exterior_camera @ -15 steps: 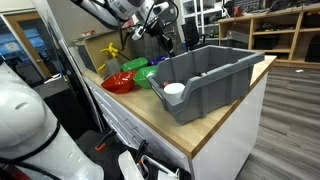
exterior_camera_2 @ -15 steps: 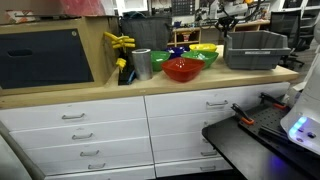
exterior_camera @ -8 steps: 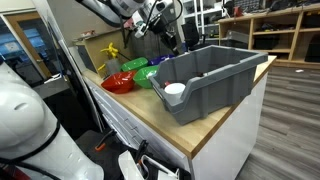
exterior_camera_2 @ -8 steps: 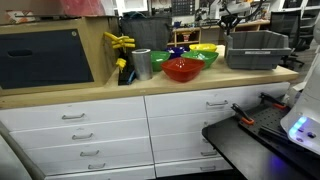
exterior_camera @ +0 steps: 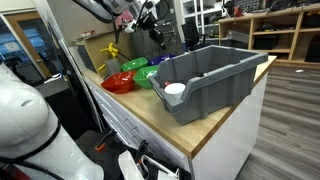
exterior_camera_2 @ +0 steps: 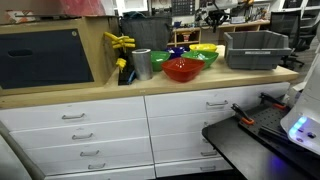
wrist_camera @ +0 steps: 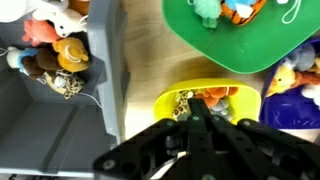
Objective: Move the trailer to the right, then pour out the dolls from the right green bowl into the grey trailer
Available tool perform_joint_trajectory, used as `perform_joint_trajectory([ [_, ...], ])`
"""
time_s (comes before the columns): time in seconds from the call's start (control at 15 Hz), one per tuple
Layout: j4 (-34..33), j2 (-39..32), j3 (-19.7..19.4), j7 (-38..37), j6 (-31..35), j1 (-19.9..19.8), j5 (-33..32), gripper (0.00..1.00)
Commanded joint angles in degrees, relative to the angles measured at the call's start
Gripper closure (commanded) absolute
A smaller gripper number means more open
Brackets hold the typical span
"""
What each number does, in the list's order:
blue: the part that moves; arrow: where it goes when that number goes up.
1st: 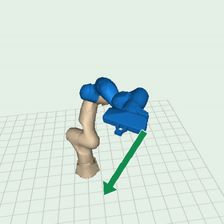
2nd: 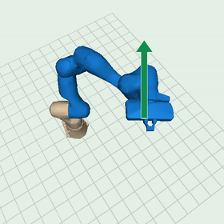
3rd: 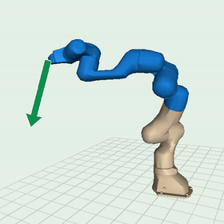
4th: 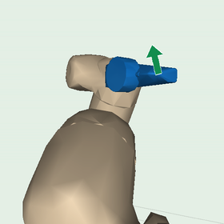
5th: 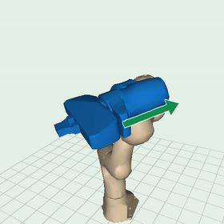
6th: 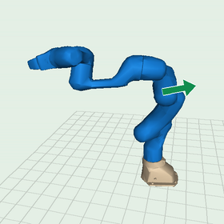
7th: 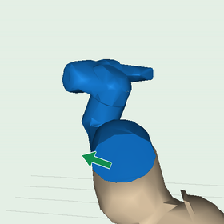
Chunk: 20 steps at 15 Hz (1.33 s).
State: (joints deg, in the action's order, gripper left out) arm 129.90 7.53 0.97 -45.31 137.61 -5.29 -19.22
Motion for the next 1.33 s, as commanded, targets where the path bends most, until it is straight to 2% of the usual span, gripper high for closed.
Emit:
perform_joint_trajectory([
  [0.0,-0.41,-0.30,0.94,-0.74,-0.48,1.42,2.79,1.00],
  [0.4,1.62,-0.93,0.01,-1.86,-0.58,0.19,0.12,1.00],
  [0.6,2.51,-0.29,-0.43,-2.34,-2.59,-0.07,0.90,1.00],
  [1.27,2.77,3.46,-0.13,-7.62,-16.62,-0.10,0.54,1.00],
])
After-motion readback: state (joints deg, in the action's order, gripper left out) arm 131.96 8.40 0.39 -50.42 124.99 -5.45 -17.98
